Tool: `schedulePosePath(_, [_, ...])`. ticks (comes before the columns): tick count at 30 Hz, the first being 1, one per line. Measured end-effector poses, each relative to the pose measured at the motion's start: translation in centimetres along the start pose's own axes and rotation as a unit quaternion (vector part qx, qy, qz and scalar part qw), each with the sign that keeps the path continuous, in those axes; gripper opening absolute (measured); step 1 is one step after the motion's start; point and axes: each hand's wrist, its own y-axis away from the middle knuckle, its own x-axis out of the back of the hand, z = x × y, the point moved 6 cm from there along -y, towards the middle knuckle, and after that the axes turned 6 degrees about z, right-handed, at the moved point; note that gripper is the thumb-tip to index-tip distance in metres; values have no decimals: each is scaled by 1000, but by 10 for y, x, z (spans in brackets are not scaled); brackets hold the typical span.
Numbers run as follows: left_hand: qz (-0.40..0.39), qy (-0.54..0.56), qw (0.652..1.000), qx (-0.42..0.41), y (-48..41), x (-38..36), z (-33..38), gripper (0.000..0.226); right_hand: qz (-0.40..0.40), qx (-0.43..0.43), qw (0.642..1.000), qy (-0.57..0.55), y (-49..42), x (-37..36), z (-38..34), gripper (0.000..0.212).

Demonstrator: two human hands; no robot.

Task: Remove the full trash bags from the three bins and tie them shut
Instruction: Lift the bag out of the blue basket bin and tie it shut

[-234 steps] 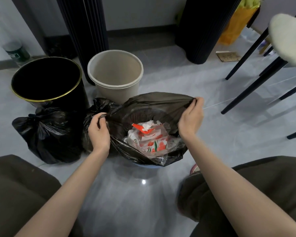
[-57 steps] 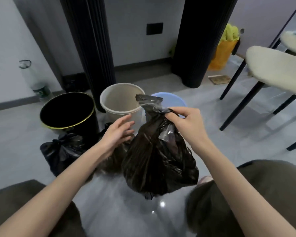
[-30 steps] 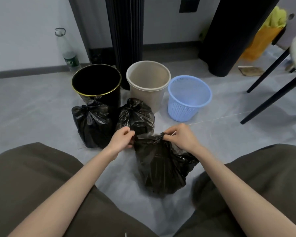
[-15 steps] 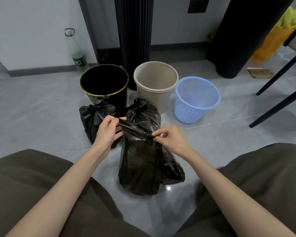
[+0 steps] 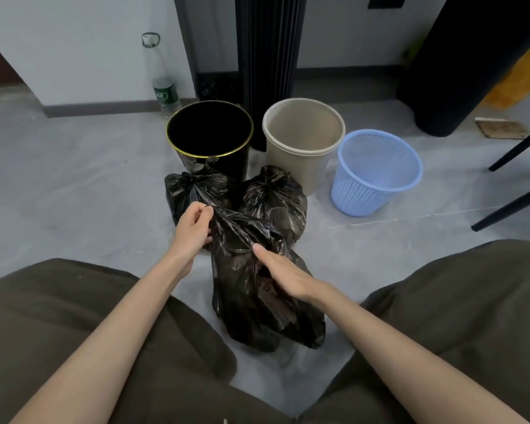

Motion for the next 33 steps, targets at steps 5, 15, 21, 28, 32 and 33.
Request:
schedulePosePath(5, [7, 7, 1000, 13, -4, 6, -2, 19, 24, 55, 997, 56, -11, -9, -3, 57])
schedulePosePath(15, [-12, 113, 991, 69, -2, 7, -7, 19, -147, 66, 845, 510, -25, -44, 47, 50])
schedulePosePath(21, [-13, 158, 981, 114, -8, 9, -18, 22, -119, 38, 759, 639, -36, -43, 83, 61])
schedulePosePath(28, [-22, 86, 991, 99, -10, 1, -14, 20, 32, 131, 890, 436, -40, -1, 51, 60])
schedulePosePath(32, [8, 82, 992, 93, -14, 2, -12, 24, 187, 138, 912, 337, -32, 51, 30, 41])
schedulePosePath(33, [16, 80, 993, 89, -15, 3, -11, 25, 228, 127, 908, 328, -27, 67, 25, 39])
